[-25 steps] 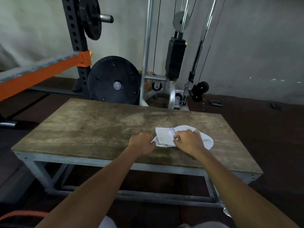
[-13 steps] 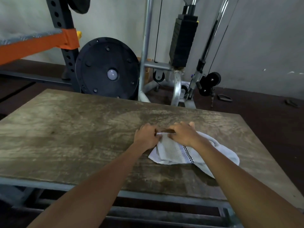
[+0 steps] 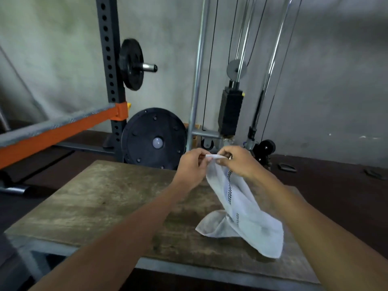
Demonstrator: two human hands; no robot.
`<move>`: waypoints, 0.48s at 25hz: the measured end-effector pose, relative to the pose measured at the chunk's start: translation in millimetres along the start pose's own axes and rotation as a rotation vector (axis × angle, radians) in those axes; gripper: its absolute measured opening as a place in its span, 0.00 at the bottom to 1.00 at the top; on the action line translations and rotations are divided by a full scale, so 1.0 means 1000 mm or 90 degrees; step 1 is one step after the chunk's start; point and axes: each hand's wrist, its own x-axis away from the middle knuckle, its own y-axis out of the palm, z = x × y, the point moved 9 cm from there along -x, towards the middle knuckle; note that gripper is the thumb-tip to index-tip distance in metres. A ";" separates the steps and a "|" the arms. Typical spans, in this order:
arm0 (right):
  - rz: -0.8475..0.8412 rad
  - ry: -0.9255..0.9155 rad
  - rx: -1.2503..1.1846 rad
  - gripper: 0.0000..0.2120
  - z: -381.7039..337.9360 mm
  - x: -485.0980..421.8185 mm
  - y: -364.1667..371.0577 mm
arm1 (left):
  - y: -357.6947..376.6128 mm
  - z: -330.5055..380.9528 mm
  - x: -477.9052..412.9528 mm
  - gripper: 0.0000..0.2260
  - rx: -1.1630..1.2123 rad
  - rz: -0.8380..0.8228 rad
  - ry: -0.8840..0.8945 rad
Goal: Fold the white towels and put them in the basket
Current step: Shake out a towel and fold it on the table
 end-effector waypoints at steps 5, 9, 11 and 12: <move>0.077 -0.044 -0.084 0.05 -0.072 0.019 -0.066 | -0.052 0.059 -0.017 0.08 0.020 0.024 -0.031; 0.096 -0.005 -0.072 0.01 -0.078 0.030 -0.089 | -0.065 0.077 -0.002 0.07 -0.066 -0.088 0.003; 0.050 -0.017 -0.081 0.04 -0.086 0.039 -0.087 | -0.074 0.085 0.004 0.07 -0.078 -0.095 0.013; 0.029 -0.022 -0.085 0.05 -0.088 0.043 -0.085 | -0.077 0.091 0.004 0.08 -0.091 -0.099 0.024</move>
